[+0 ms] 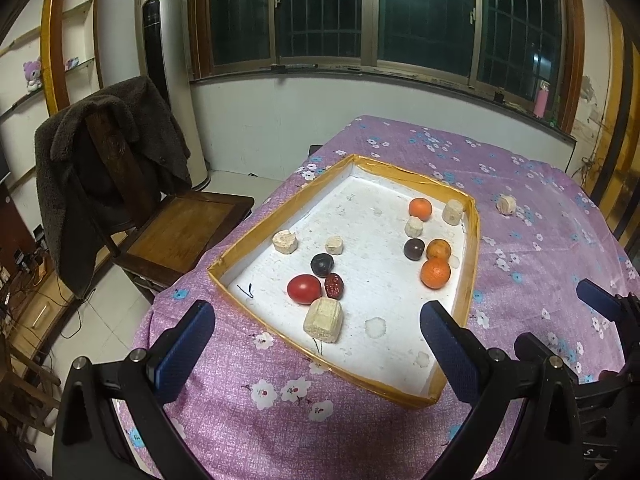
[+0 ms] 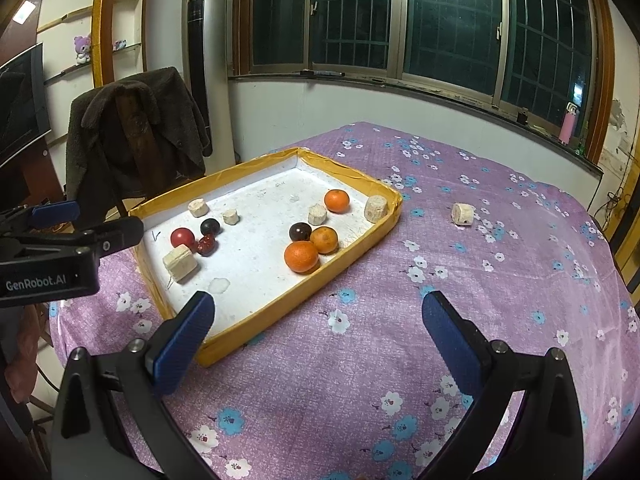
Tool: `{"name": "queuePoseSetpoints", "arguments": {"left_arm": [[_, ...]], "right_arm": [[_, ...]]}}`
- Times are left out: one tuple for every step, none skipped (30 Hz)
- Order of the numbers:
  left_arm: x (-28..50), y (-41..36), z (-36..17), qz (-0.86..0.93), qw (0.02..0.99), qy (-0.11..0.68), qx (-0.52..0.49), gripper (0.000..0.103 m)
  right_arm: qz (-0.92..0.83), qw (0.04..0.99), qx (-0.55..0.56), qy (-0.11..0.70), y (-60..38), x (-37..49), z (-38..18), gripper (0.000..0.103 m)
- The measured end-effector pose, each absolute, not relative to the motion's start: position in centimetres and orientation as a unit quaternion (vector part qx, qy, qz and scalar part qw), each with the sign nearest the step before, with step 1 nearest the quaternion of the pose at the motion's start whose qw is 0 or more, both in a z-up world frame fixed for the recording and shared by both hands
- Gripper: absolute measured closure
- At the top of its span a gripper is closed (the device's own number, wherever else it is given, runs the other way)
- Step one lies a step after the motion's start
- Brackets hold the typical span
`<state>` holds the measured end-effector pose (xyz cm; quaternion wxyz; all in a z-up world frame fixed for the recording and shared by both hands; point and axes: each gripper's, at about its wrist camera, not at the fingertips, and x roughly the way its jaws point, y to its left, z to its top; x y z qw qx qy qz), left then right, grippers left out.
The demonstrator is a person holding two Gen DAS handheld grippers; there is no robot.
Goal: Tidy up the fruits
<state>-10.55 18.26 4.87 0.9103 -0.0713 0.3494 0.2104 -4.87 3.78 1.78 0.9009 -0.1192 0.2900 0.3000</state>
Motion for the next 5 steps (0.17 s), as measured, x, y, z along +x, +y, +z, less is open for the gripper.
{"name": "queuePoseSetpoints", "arguments": {"left_arm": [[-10.52,18.22,4.93,0.213,0.912,0.345,-0.066,0.001],[-10.53,18.14,5.01,0.218,0.913,0.340,-0.058,0.001],[-10.50,18.06,5.08,0.222,0.914,0.337,-0.052,0.001],[-10.44,18.02,5.14,0.223,0.914,0.335,-0.048,0.001],[-10.38,18.04,5.18,0.221,0.915,0.335,-0.049,0.001]], "right_arm": [[0.300,0.901,-0.120,0.290,3.78,-4.90,1.77,0.000],[0.299,0.901,-0.120,0.291,3.87,-4.81,1.69,0.000],[0.297,0.901,-0.120,0.293,4.02,-4.72,1.62,0.000],[0.297,0.900,-0.119,0.294,4.12,-4.58,1.54,0.000],[0.298,0.900,-0.119,0.295,4.17,-4.55,1.48,0.000]]}}
